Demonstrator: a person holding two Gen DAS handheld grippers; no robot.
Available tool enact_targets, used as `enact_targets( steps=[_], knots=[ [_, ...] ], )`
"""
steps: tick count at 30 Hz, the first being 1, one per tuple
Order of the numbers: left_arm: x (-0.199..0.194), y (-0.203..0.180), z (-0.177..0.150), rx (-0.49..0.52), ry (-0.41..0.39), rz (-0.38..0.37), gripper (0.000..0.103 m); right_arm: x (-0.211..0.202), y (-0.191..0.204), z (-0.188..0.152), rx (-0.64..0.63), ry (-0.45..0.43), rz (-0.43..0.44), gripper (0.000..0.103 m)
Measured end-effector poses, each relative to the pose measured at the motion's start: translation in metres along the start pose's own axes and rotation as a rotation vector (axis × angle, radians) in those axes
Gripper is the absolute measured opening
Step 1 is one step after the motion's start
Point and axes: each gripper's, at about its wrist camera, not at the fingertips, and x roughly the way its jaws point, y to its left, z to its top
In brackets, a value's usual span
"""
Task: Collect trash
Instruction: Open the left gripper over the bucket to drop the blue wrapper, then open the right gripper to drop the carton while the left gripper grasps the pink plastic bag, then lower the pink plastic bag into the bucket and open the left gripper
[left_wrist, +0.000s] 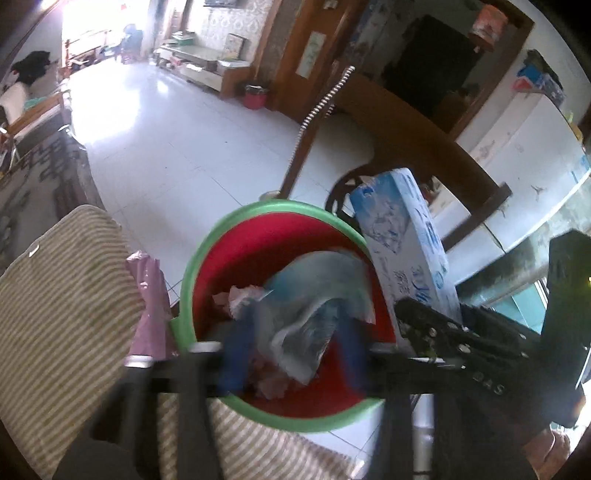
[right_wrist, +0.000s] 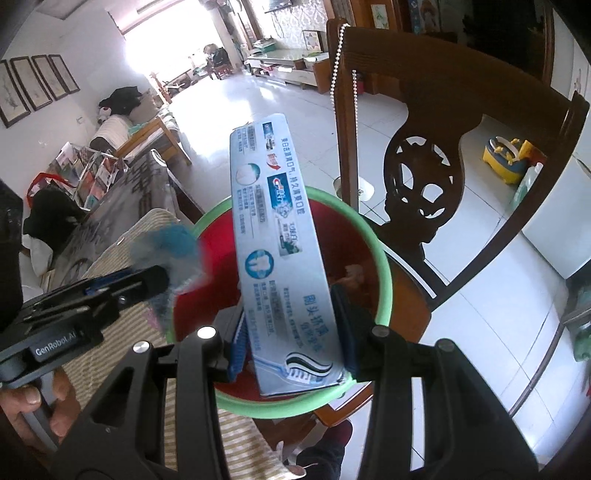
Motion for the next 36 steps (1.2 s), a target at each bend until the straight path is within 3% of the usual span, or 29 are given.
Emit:
enact_targets(
  steps=[2,3,4,7,10,15,17,19,20,28,33,36],
  knots=[
    [-0.005,0.014,-0.001,-0.047,-0.053,0.044,0.069,0.011,0.001,0.001,-0.018,0.035,0.026,0.059],
    [-0.006,0.021,-0.001,-0.071,-0.066,0.073,0.070,0.014,0.002,0.001,-0.022,0.040,0.010,0.084],
    [-0.008,0.031,-0.003,-0.100,-0.076,0.102,0.070,0.016,0.002,0.001,-0.023,0.035,0.000,0.088],
    [-0.011,0.066,-0.016,-0.198,-0.085,0.189,0.070,0.021,0.000,-0.001,-0.011,0.037,0.028,0.088],
    [-0.001,0.092,-0.031,-0.260,-0.024,0.226,0.068,0.029,-0.007,-0.002,0.015,0.059,0.034,0.088],
    [0.028,0.100,-0.035,-0.241,0.035,0.252,0.064,0.033,-0.006,-0.004,0.026,0.074,0.051,0.088],
    [0.043,0.103,-0.036,-0.242,0.083,0.245,0.047,0.032,-0.002,-0.005,0.018,0.076,0.054,0.088],
    [0.045,0.110,-0.037,-0.254,0.065,0.240,0.033,0.029,0.001,-0.007,0.013,0.074,0.055,0.088],
    [0.052,0.114,-0.037,-0.257,0.108,0.227,0.009,0.028,0.002,-0.007,0.011,0.071,0.054,0.088],
    [0.028,0.112,-0.045,-0.239,0.059,0.219,0.005,0.000,0.019,0.001,-0.023,-0.008,0.030,0.088],
    [-0.012,0.105,-0.048,-0.239,-0.040,0.235,0.005,-0.013,0.028,0.004,-0.044,-0.048,0.012,0.088],
    [-0.032,0.085,-0.038,-0.200,-0.091,0.208,0.005,-0.020,0.029,0.004,-0.048,-0.066,0.001,0.088]
  ],
)
